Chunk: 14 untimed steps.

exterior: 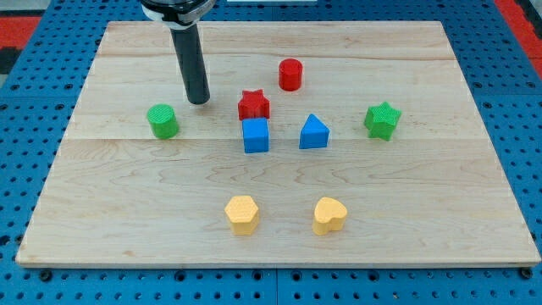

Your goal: Slide green circle diagonal to red star

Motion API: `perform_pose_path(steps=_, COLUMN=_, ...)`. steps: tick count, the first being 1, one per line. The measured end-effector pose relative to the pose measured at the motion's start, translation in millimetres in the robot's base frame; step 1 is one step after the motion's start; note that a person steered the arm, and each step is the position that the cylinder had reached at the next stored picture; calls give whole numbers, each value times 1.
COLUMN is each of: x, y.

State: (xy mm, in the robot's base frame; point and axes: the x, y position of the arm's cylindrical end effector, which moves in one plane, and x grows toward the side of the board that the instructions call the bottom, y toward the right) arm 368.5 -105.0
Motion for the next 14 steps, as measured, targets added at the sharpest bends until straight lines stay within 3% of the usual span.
perform_pose_path(steps=2, x=5, y=10)
perform_pose_path(steps=4, x=72, y=0)
perform_pose_path(steps=5, x=68, y=-52)
perform_pose_path(steps=7, x=-36, y=-57)
perform_pose_path(steps=9, x=-19, y=-111)
perform_pose_path(steps=10, x=-44, y=-135)
perform_pose_path(steps=12, x=-68, y=-35)
perform_pose_path(steps=13, x=-45, y=15)
perform_pose_path(steps=14, x=13, y=19)
